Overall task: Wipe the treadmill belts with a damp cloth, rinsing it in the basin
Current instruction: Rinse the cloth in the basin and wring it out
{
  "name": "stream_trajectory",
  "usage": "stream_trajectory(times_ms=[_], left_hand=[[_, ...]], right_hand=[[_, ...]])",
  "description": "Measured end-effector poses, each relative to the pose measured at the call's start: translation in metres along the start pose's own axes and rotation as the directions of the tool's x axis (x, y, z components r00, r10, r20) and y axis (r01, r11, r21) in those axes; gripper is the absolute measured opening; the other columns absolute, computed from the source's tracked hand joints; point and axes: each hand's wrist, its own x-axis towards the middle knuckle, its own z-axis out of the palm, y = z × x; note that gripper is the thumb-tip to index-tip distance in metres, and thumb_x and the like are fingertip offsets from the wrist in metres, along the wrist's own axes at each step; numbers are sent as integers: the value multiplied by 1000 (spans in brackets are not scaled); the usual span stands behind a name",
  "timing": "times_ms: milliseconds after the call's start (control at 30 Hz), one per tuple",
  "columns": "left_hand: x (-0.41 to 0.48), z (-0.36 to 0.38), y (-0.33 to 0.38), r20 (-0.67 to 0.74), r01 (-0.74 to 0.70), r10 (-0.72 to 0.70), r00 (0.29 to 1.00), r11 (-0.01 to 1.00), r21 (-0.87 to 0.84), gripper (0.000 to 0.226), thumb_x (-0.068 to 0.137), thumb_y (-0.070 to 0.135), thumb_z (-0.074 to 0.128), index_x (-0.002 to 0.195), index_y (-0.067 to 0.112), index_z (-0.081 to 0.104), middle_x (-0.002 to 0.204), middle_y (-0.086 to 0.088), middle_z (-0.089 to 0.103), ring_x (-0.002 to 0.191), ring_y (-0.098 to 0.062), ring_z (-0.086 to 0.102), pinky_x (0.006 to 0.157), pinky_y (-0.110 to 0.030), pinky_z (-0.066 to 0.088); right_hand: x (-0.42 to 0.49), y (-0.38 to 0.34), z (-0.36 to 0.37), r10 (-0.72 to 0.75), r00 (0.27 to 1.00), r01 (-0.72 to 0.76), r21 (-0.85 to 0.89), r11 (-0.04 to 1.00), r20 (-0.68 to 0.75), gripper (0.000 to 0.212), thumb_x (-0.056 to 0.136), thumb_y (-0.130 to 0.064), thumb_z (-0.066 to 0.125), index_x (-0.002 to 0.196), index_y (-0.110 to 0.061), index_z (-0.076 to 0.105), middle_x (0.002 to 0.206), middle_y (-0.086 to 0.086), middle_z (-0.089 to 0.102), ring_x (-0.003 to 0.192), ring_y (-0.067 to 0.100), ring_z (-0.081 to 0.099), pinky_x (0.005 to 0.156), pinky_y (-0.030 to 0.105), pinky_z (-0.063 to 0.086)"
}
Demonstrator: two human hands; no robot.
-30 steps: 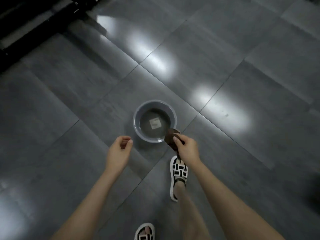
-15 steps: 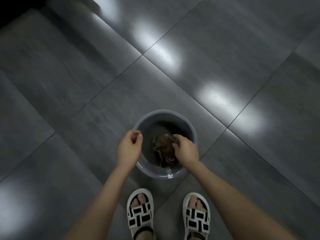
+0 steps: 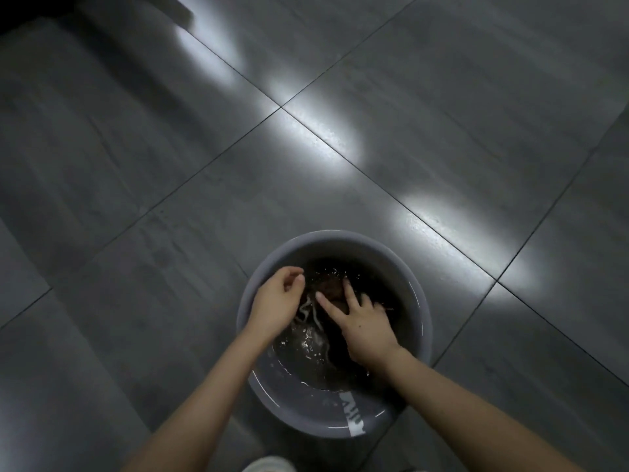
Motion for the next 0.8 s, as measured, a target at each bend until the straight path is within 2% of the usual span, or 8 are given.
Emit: stream_trajectory(times_ms=[100,167,267,367,467,567,733,800], left_hand=[[9,4,-2,11,-8,8,1000,1000,23,29,98,22,47,124,15,58,115,0,63,109,-14,56,85,-19,45],[12,5,-3,5,3,-3,1000,999,49,31,99,24,45,127,15,57,124,-3,61,116,-17,54,99,-31,42],[11,9,-6,51,39,-46,998,991,130,37,101,26,41,134,13,51,135,-5,54,126,-19,48,105,-28,35],[3,20,-7,217,254,-222,950,958,-132,45,99,43,39,139,23,44,134,-6,53,124,-24,49,105,-44,39],[2,26,2,306,475,-374,875,786,-397,54,90,64,41,128,28,52,120,-3,62,110,-24,59,90,-45,49],[2,24,14,370,525,-376,849,668,-527,56,89,63,44,103,12,65,80,-5,69,74,-18,66,65,-30,51],[-6,37,16,279,543,-482,831,590,-598,44,95,47,49,93,6,64,82,-9,66,79,-24,62,78,-38,51],[-8,44,16,232,528,-503,833,593,-608,39,100,37,42,95,6,64,79,-9,65,75,-23,61,66,-34,50]], right_hand=[[-4,-8,3,-184,983,184,-37,982,-3,65,95,-29,43,146,-47,7,154,25,-8,139,43,16,108,52,27],[-1,-3,2,-126,979,132,27,991,-163,58,93,-27,47,142,-48,24,149,22,24,127,41,39,89,48,44],[1,1,2,-12,984,50,207,977,-178,73,89,-13,48,144,-49,15,130,10,44,111,32,52,83,37,46],[-5,-5,-8,127,978,22,689,724,-165,83,81,-5,59,147,-35,18,131,5,53,118,24,53,98,32,43],[-15,-22,-22,171,933,182,825,536,-317,42,85,-18,65,124,-19,50,115,-1,62,109,14,57,96,33,44],[-24,-44,-28,109,889,293,736,610,-445,24,89,-35,57,104,-16,57,98,0,66,92,16,60,82,33,46],[-21,-47,-19,148,857,160,527,835,-494,63,86,-56,14,89,-8,54,86,14,66,79,35,61,66,41,42],[-18,-43,-15,202,852,86,509,856,-483,58,94,-51,17,88,-8,54,85,16,66,78,38,61,63,38,37]])
